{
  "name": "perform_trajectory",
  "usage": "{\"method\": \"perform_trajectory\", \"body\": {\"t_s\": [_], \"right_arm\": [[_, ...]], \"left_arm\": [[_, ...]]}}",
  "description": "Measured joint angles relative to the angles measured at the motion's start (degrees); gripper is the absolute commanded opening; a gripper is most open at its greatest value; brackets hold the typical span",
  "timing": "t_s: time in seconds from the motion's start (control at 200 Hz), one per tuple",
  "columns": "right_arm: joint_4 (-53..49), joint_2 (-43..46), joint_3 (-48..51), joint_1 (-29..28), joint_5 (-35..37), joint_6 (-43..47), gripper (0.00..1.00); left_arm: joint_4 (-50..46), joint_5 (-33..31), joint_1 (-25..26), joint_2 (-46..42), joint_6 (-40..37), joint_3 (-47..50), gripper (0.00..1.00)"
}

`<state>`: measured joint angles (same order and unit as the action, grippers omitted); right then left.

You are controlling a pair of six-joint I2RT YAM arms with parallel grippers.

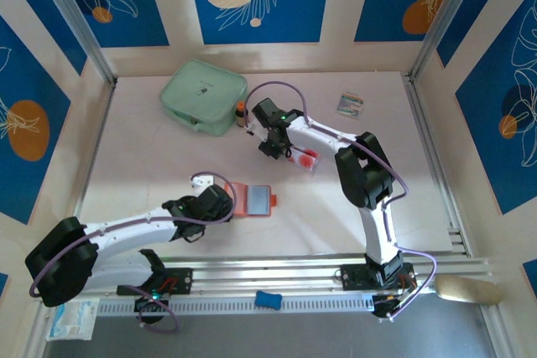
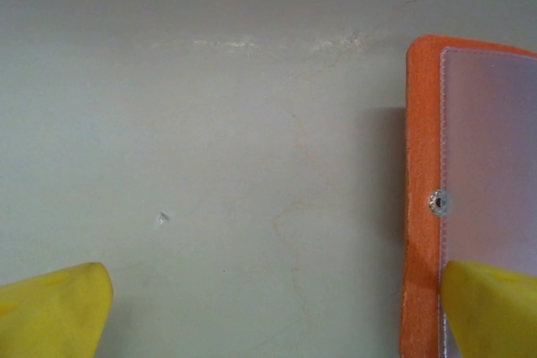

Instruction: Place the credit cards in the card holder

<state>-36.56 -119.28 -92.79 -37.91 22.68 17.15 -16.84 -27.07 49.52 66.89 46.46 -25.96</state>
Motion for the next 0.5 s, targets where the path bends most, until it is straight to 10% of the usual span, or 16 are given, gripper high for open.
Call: {"method": "perform_trajectory", "body": {"t_s": [0.5], "right_arm": [[-0.57,0.00,-0.79,-1.29,2.14,1.73,0.00]], "left_arm": [[0.04,0.22,0.00,-0.74,-0.04,0.20,1.00]]}}
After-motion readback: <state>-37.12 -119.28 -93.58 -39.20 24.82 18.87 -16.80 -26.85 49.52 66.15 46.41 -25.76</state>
